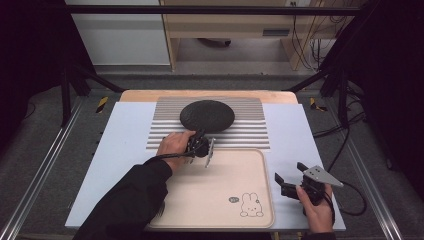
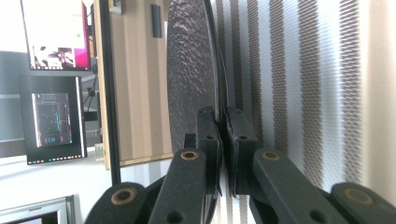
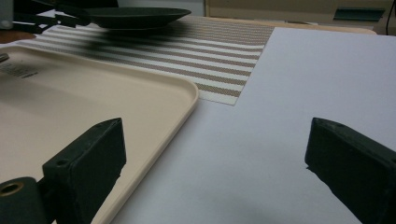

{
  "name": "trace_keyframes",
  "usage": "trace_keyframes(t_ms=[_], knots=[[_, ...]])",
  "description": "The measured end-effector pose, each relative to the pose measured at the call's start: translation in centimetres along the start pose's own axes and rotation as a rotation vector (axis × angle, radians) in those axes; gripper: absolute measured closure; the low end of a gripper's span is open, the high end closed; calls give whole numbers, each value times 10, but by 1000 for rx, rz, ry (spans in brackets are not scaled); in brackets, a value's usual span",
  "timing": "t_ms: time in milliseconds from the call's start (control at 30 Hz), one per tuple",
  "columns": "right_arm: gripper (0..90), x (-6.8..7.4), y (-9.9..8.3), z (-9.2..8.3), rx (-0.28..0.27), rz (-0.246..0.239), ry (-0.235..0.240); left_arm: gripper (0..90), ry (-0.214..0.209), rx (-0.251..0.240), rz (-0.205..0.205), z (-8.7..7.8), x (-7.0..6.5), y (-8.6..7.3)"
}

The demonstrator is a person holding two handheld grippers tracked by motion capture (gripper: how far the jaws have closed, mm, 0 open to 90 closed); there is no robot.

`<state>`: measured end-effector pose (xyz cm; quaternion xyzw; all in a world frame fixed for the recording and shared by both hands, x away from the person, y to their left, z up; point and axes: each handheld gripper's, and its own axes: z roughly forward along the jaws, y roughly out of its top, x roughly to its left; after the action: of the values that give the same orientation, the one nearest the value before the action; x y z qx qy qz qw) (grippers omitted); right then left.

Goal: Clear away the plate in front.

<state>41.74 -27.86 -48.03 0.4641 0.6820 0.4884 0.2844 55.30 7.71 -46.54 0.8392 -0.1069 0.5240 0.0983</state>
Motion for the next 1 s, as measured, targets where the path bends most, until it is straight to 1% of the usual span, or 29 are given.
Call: trace_keyframes(t_ms=[200, 300, 333, 433, 467, 533, 633, 733, 833, 967, 1000], knots=[[54, 0, 0, 0, 0, -3, 0, 859, 28, -31, 0, -30, -3, 0], [53, 0, 0, 0, 2, -5, 0, 858, 35, -60, -1, -47, -4, 2], [53, 1, 0, 0, 2, -7, 0, 859, 36, -68, 6, -55, -5, 3], [51, 1, 1, 0, 1, -16, -1, 857, 36, -94, 11, -70, -9, 5], [52, 1, 2, 0, 0, -19, -1, 858, 37, -101, 21, -76, -12, 6], [51, 2, 2, 0, -3, -23, 0, 858, 38, -107, 38, -84, -15, 7], [51, 2, 2, 0, -3, -24, 2, 857, 40, -119, 32, -96, -18, 8], [50, 1, 2, 0, -2, -24, 3, 858, 49, -125, 49, -105, -21, 9], [51, 1, 3, -1, -6, -19, 1, 858, 49, -142, 31, -115, -25, 8], [50, 2, 3, -1, -10, -23, 0, 857, 47, -155, 24, -126, -33, 8], [50, 2, 3, -1, -8, -22, 0, 856, 46, -150, 32, -129, -35, 8]])
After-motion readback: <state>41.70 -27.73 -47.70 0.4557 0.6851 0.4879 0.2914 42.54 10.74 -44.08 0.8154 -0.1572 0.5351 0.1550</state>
